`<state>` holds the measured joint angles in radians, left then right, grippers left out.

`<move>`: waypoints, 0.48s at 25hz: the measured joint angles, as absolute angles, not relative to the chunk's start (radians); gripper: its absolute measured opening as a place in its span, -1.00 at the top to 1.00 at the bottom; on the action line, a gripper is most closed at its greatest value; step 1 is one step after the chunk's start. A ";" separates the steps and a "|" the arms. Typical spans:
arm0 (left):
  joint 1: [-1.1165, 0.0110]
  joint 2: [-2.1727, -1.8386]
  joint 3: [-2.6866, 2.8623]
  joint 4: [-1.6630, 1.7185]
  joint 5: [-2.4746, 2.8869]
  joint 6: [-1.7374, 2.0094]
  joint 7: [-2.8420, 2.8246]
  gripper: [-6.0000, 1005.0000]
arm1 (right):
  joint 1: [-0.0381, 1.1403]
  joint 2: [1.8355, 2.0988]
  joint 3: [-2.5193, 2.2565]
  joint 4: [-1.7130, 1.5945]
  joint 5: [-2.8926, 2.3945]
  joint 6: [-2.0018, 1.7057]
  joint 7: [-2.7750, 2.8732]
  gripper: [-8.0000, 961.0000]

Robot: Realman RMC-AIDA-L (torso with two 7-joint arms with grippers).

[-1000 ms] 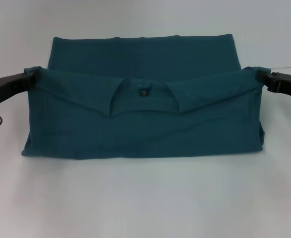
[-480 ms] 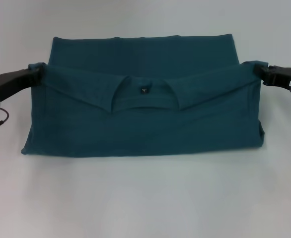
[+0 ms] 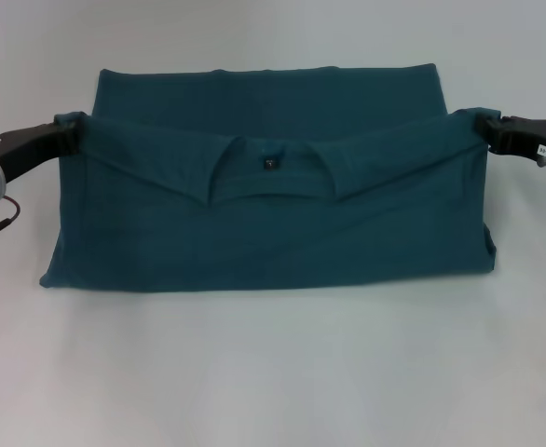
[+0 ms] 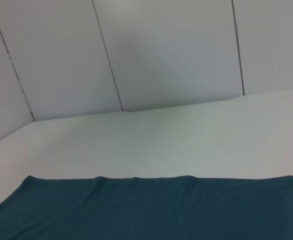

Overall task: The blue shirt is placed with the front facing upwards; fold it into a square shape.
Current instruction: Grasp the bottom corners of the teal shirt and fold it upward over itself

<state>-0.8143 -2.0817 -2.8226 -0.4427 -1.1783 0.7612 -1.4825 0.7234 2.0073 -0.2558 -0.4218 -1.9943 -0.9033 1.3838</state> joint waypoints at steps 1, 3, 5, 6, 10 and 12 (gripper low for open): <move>-0.815 -2.082 -2.823 -0.440 -1.181 0.760 -1.479 0.88 | 0.724 2.008 -0.257 -0.420 -1.992 -0.900 1.381 0.90; -0.816 -2.082 -2.823 -0.434 -1.191 0.758 -1.470 0.88 | 0.724 2.008 -0.259 -0.416 -1.986 -0.895 1.375 0.90; -0.816 -2.082 -2.823 -0.429 -1.197 0.756 -1.463 0.88 | 0.724 2.008 -0.259 -0.410 -1.979 -0.891 1.367 0.90; -0.816 -2.082 -2.823 -0.428 -1.199 0.753 -1.459 0.88 | 0.724 2.008 -0.259 -0.407 -1.976 -0.889 1.361 0.90; -0.817 -2.083 -2.823 -0.420 -1.201 0.746 -1.444 0.88 | 0.728 2.008 -0.263 -0.396 -1.966 -0.876 1.347 0.90; -0.817 -2.083 -2.822 -0.419 -1.201 0.745 -1.442 0.88 | 0.731 2.009 -0.265 -0.393 -1.965 -0.867 1.347 0.90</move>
